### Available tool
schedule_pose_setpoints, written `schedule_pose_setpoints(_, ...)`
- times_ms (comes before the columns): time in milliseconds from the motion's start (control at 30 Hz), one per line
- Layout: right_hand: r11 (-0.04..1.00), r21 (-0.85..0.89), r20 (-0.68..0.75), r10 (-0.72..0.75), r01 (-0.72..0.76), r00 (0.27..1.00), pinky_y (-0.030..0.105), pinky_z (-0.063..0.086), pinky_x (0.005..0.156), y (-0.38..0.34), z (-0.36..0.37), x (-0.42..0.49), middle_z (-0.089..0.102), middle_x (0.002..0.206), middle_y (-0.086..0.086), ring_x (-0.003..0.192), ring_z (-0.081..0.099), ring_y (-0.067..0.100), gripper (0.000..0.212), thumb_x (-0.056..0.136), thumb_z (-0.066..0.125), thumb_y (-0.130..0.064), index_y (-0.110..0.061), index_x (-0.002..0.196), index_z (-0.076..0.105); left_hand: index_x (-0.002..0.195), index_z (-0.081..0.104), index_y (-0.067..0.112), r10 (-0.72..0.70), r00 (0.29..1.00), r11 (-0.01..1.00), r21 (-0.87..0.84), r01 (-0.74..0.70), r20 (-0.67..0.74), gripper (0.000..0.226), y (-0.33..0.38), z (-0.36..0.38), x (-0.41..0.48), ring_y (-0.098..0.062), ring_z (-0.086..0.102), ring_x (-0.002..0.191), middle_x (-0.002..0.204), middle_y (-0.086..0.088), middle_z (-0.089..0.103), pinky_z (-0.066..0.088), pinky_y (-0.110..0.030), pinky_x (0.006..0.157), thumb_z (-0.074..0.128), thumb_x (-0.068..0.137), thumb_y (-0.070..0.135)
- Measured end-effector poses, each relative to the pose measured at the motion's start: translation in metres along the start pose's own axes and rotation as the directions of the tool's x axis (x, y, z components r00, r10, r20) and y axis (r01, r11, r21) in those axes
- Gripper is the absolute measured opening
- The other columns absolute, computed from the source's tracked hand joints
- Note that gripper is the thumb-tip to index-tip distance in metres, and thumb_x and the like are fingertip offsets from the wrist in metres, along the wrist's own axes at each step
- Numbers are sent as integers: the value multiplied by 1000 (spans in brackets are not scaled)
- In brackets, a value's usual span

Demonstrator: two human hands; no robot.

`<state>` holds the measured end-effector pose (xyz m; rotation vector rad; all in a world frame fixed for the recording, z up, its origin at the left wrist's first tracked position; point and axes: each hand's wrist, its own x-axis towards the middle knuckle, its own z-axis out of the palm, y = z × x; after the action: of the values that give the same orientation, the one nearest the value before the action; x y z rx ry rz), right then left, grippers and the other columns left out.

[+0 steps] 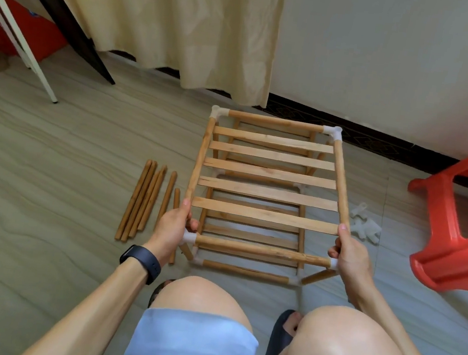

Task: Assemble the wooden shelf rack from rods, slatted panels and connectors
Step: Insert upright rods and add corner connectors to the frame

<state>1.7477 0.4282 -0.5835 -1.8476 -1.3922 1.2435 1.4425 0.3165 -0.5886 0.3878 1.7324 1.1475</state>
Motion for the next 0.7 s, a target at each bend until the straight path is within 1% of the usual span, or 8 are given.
schedule_pose_setpoints(200,1000,21,-12,14,-13,1000,37,37,68,0,1,0,56,73,5,72,49,20,46,105,38,-49,-18,75,54,80,54,18,-8,999,999,-51,5,-54,36,3,4,-2,-18,51,68,63,3,56,42,-40,81,42,105,41)
schedule_pose_setpoints(300,999,37,-6,23,-22,1000,38,38,70,2,1,1,56,70,5,75,50,22,50,105,33,-53,-18,74,50,81,58,14,72,992,993,100,-61,-108,43,3,8,1,-22,56,77,74,-4,60,45,-37,78,38,106,43)
schedule_pose_setpoints(367,991,106,26,76,-78,997,39,40,73,-4,-2,3,57,69,4,77,51,24,54,105,28,-55,-17,75,51,95,60,10,139,984,966,234,-110,-111,46,2,10,4,-26,61,91,88,-6,63,46,-36,78,37,105,49)
schedule_pose_setpoints(433,983,140,60,107,-114,992,42,45,84,-10,-5,5,62,78,6,84,57,26,61,105,22,-57,-12,85,57,118,47,12,244,964,901,393,-185,-105,53,1,8,6,-29,57,104,108,-6,55,48,-37,81,41,99,62)
schedule_pose_setpoints(500,998,39,14,49,-49,999,42,45,89,-10,-11,6,62,97,6,97,58,26,65,104,18,-59,-7,104,57,135,36,19,473,881,633,696,-338,-2,76,2,1,3,-25,45,119,132,-7,40,42,-41,97,41,85,76)
schedule_pose_setpoints(567,973,-164,-109,-180,160,978,38,44,84,-5,-19,-1,56,106,3,105,54,25,62,100,24,-65,-12,113,52,147,32,21,620,739,216,847,-485,264,95,4,-5,2,-26,33,135,150,-8,31,33,-47,111,37,77,86)
schedule_pose_setpoints(633,836,-367,-74,-463,407,883,39,45,93,0,-27,-11,54,119,3,114,51,21,74,91,33,-77,-14,125,51,154,26,21,548,699,-50,852,-521,459,110,11,-7,5,-28,29,144,158,-8,29,28,-52,117,37,72,93)
schedule_pose_setpoints(700,557,-622,133,-617,550,776,41,41,105,5,-30,-13,50,137,6,129,44,20,87,85,41,-80,-12,139,47,159,12,21,417,752,-183,858,-480,510,114,19,-2,9,-26,19,150,164,-6,20,18,-50,122,55,73,83)
